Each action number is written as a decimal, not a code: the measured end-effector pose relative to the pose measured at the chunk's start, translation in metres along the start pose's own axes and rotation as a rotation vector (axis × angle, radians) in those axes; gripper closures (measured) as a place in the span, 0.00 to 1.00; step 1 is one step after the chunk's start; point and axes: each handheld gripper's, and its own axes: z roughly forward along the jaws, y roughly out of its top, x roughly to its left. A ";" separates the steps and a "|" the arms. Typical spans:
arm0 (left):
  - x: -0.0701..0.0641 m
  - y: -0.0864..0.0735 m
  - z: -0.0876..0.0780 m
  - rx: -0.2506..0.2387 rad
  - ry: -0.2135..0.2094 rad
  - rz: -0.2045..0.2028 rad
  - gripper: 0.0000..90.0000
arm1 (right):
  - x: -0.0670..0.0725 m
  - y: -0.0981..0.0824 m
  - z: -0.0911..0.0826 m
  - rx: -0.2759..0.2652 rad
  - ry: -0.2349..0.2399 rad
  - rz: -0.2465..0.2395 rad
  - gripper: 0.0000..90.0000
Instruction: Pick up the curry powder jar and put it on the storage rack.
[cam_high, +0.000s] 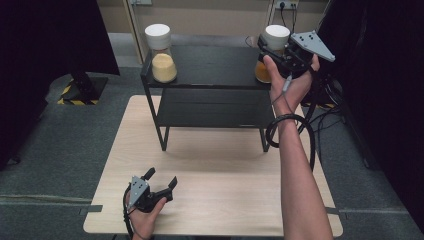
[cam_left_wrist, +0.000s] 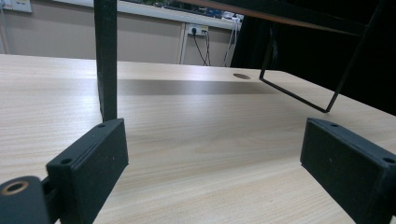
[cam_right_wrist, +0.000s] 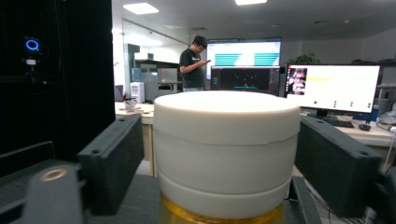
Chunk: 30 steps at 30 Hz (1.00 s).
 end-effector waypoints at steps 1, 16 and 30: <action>0.000 0.000 0.000 0.000 0.000 0.000 0.07 | 0.000 0.000 0.000 0.000 0.000 0.000 0.17; 0.000 0.000 0.000 0.000 0.001 -0.001 0.07 | 0.003 0.007 -0.018 0.052 0.014 -0.032 0.11; -0.001 0.000 0.000 0.003 0.004 0.003 0.07 | 0.005 0.003 -0.052 0.054 0.009 -0.051 0.10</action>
